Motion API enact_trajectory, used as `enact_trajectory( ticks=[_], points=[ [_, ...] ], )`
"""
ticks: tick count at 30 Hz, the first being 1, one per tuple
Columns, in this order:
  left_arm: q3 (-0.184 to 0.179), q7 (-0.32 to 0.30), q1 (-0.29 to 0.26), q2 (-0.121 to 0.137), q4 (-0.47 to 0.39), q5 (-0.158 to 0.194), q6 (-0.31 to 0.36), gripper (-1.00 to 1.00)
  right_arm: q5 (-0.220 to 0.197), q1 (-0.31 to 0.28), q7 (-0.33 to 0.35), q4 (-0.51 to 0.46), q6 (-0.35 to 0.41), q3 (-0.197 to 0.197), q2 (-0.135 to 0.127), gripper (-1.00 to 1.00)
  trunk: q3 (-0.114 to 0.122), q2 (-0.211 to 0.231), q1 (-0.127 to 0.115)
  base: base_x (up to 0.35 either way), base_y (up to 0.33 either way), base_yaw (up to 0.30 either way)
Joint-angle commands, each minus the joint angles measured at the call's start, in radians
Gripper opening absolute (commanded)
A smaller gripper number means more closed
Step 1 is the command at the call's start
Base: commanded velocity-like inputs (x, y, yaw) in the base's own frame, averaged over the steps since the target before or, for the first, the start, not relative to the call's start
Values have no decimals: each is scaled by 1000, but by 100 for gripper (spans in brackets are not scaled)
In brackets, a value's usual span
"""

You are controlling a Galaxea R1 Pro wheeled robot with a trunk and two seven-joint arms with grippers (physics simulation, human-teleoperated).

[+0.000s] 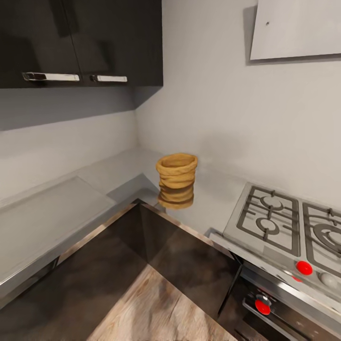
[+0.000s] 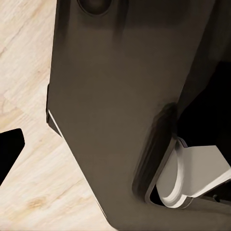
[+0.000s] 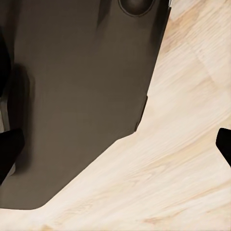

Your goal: In the kitchen, take the popcorn bag from the countertop, put it into the microwave, and heat it until the popcorn is cooked so the cooked popcorn ends up inside the bag.

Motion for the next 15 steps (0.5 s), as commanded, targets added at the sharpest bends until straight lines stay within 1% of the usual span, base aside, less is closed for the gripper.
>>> enact_trajectory(
  ticks=[1,6,8,10,12,15],
  points=[
    [1,0,0,0,-1,6,-2,100,7,-1,2,3,-3,-8,-1,100,-1,-1,0,0,0,0],
    [1,0,1,0,-1,6,-2,100,9,-2,-1,3,-3,-8,-1,100,-1,-1,0,0,0,0],
    [4,0,0,2,-1,7,-2,100,20,-13,11,-9,9,4,11,100,-1,-1,0,0,0,0],
    [4,0,0,2,-1,7,-2,100,22,-25,20,-20,20,-2,13,100,-1,-1,0,0,0,0],
    [5,0,0,3,-2,8,-2,100,19,-36,8,-30,8,-13,2,100,-1,-1,0,0,0,0],
    [5,0,0,4,-2,8,-2,100,16,-31,-8,-47,-8,-25,-15,100,-1,-1,0,-7,0,0]
  ],
)
